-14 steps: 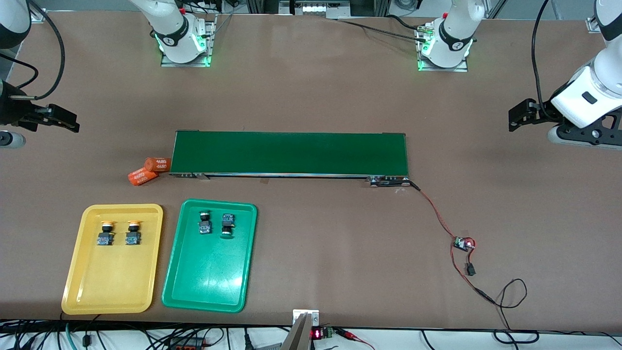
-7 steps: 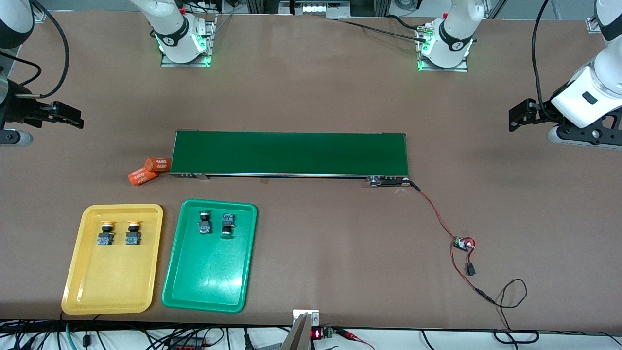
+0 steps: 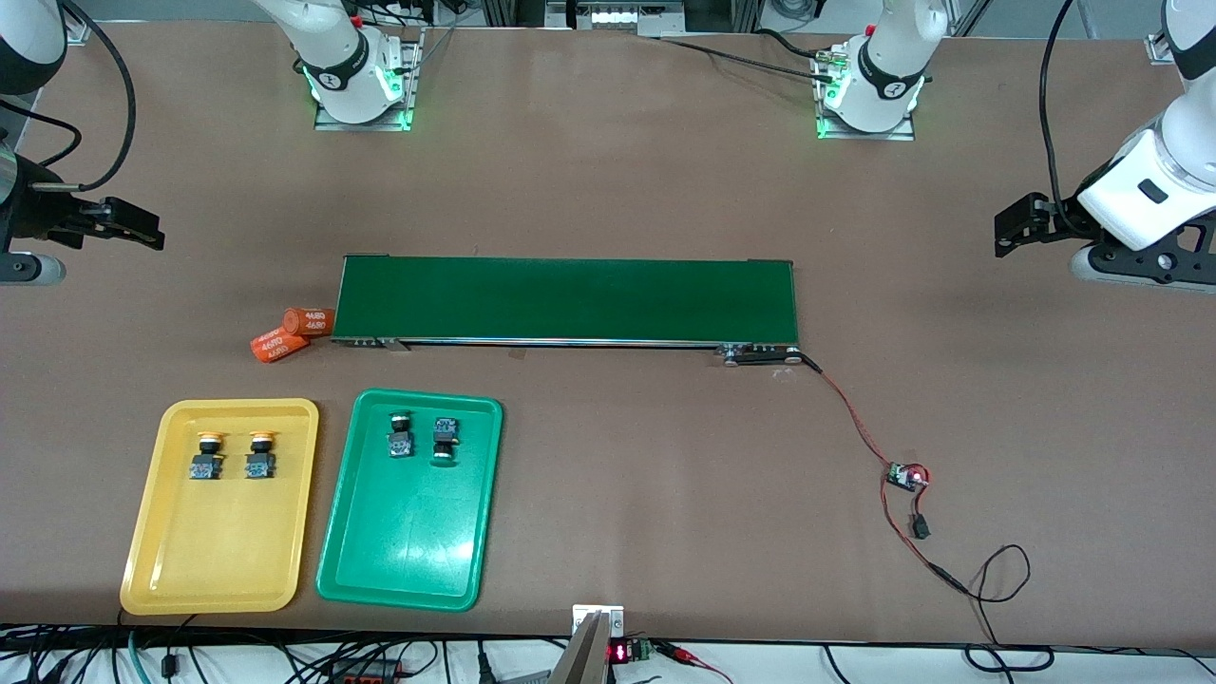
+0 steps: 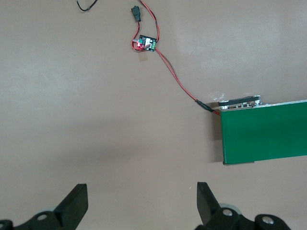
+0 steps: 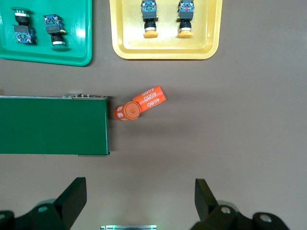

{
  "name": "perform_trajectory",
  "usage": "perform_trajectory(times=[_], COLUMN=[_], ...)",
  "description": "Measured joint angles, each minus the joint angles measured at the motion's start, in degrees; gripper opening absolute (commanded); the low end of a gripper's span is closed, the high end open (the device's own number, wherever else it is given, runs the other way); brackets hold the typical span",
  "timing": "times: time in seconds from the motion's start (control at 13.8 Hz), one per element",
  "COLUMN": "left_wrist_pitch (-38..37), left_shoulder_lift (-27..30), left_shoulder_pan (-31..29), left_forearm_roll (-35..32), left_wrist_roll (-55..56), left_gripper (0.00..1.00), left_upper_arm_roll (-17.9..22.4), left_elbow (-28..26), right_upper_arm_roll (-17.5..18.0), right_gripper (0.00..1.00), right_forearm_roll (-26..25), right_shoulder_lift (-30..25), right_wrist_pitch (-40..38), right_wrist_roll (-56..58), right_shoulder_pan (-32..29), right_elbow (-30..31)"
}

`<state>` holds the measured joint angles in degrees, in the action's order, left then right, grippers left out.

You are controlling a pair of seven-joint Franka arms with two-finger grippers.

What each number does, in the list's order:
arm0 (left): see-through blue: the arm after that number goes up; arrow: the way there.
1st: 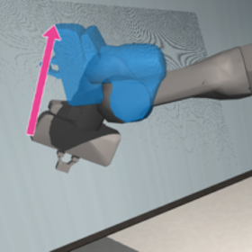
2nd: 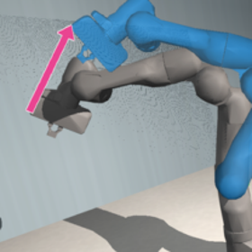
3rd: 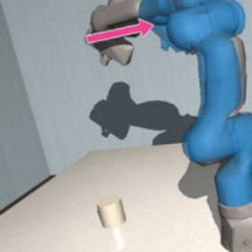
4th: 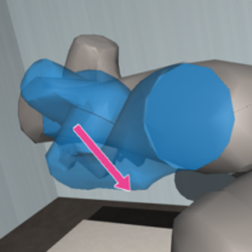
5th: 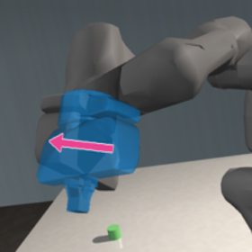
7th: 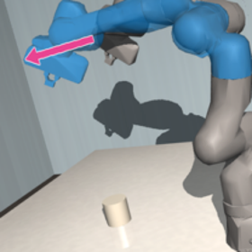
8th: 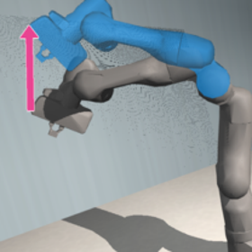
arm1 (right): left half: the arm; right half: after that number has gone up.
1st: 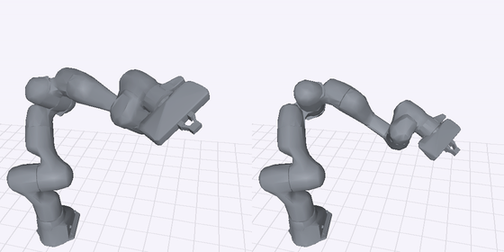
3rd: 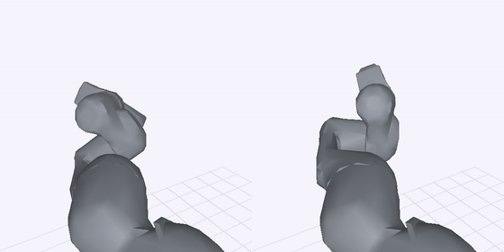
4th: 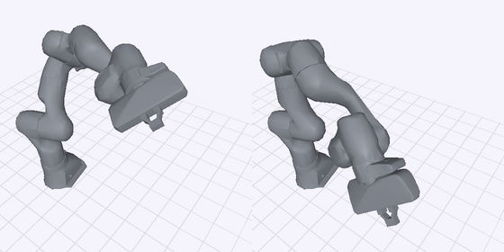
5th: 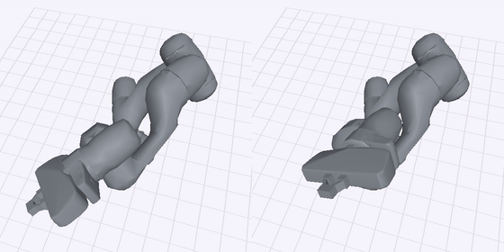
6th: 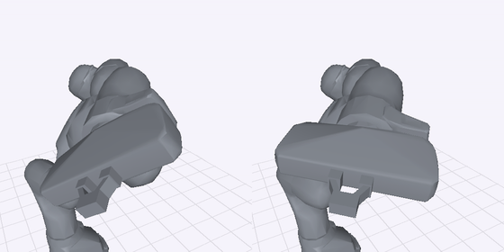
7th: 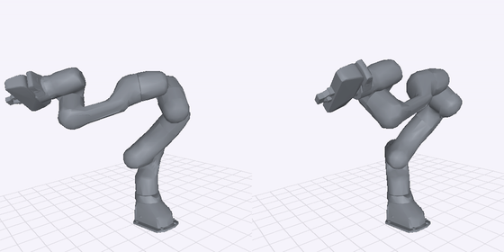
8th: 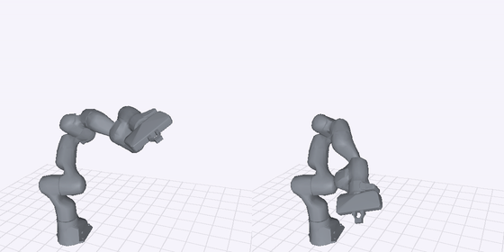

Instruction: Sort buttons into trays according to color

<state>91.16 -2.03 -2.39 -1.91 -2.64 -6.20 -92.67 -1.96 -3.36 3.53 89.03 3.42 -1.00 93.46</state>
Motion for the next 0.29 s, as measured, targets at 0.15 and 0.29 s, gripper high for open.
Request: perform_trajectory(times=[0.15, 0.29], left_wrist_pitch=[0.0, 0.0], left_shoulder_lift=[0.0, 0.0], left_shoulder_pan=[0.0, 0.0], left_forearm_roll=[0.0, 0.0], left_wrist_roll=[0.0, 0.0], left_gripper=[1.0, 1.0], left_upper_arm_roll=[0.0, 0.0], left_elbow=[0.0, 0.0], right_upper_arm_roll=[0.0, -0.01], right_gripper=[1.0, 1.0], right_forearm_roll=[0.0, 0.0], right_shoulder_lift=[0.0, 0.0], right_wrist_pitch=[-0.14, -0.17], right_wrist_roll=[0.0, 0.0], right_shoulder_pan=[0.0, 0.0], right_elbow=[0.0, 0.0])
